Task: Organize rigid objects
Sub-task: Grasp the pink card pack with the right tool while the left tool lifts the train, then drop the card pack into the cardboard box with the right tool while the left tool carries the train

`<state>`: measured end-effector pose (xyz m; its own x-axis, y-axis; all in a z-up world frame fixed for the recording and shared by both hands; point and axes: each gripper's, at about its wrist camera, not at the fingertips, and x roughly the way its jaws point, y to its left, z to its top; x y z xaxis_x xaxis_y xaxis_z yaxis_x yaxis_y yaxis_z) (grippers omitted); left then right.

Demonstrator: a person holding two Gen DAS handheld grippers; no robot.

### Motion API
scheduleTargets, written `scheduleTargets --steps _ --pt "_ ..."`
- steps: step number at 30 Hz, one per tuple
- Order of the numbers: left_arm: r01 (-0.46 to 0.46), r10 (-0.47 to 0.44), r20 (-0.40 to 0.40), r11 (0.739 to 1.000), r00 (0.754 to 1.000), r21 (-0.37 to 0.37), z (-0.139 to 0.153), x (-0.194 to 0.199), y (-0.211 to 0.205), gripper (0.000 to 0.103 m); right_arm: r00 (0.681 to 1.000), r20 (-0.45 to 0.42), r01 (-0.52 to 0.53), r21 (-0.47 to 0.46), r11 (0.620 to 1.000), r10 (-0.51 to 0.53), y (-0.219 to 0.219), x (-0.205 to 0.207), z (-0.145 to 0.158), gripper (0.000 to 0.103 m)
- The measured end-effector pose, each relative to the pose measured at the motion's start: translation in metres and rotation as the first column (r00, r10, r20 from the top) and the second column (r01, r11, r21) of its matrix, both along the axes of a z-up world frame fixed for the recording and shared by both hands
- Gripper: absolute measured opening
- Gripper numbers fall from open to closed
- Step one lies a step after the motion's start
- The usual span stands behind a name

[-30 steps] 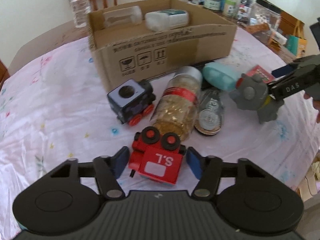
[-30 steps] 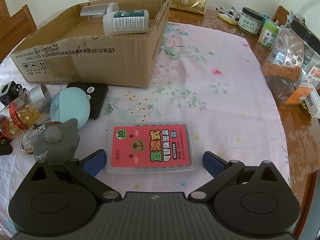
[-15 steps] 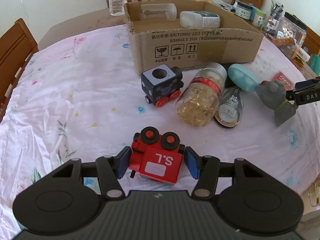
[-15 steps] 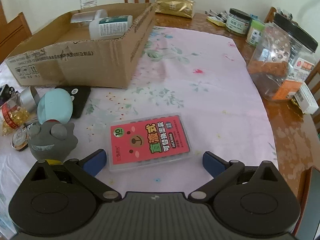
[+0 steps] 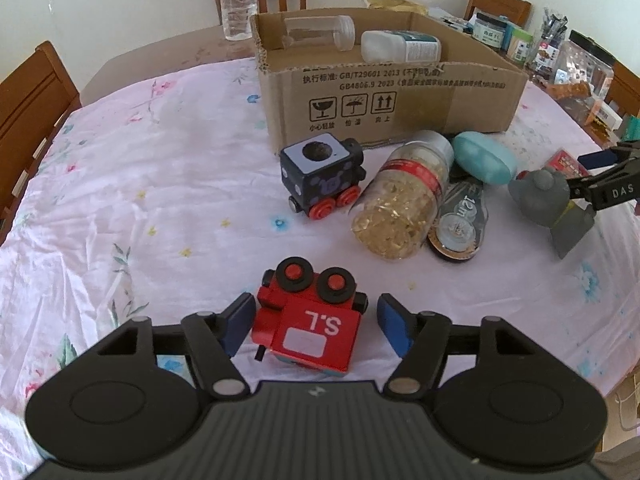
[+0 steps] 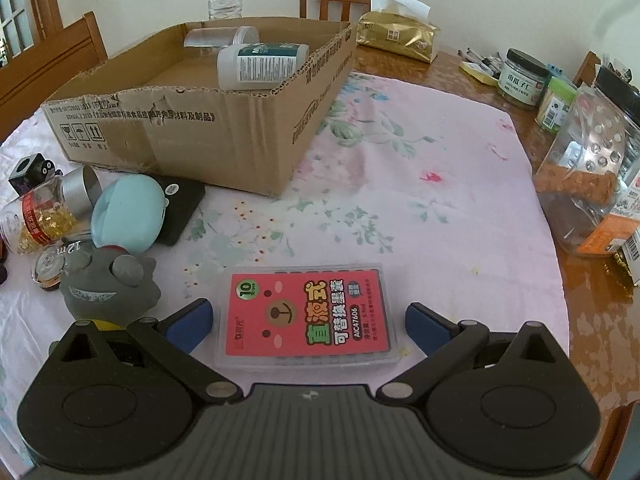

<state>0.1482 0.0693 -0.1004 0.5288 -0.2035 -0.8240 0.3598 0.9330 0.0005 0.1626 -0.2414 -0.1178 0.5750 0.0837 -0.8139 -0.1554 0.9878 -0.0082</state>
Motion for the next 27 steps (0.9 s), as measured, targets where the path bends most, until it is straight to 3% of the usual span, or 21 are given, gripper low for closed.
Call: scheduleTargets --steps 3,7,13,27 --pt "0.012 -0.012 0.011 1.0 1.0 -0.004 -0.001 -0.001 0.001 0.068 1.0 -0.001 -0.011 -0.001 1.0 0.011 0.0 0.001 0.0 0.103" --pt "0.024 -0.024 0.007 1.0 1.0 -0.002 0.0 -0.001 0.002 0.068 0.999 0.002 -0.033 -0.012 0.999 0.033 0.001 0.001 0.004 0.094" --pt "0.062 -0.062 -0.007 0.998 0.998 -0.002 0.003 0.0 0.002 0.055 0.999 -0.014 -0.028 -0.011 1.0 0.028 0.001 0.002 0.005 0.094" --pt "0.055 -0.052 -0.053 0.998 0.997 0.043 0.018 0.008 0.001 0.054 1.0 -0.018 -0.015 -0.018 1.0 0.015 -0.009 -0.001 0.03 0.094"
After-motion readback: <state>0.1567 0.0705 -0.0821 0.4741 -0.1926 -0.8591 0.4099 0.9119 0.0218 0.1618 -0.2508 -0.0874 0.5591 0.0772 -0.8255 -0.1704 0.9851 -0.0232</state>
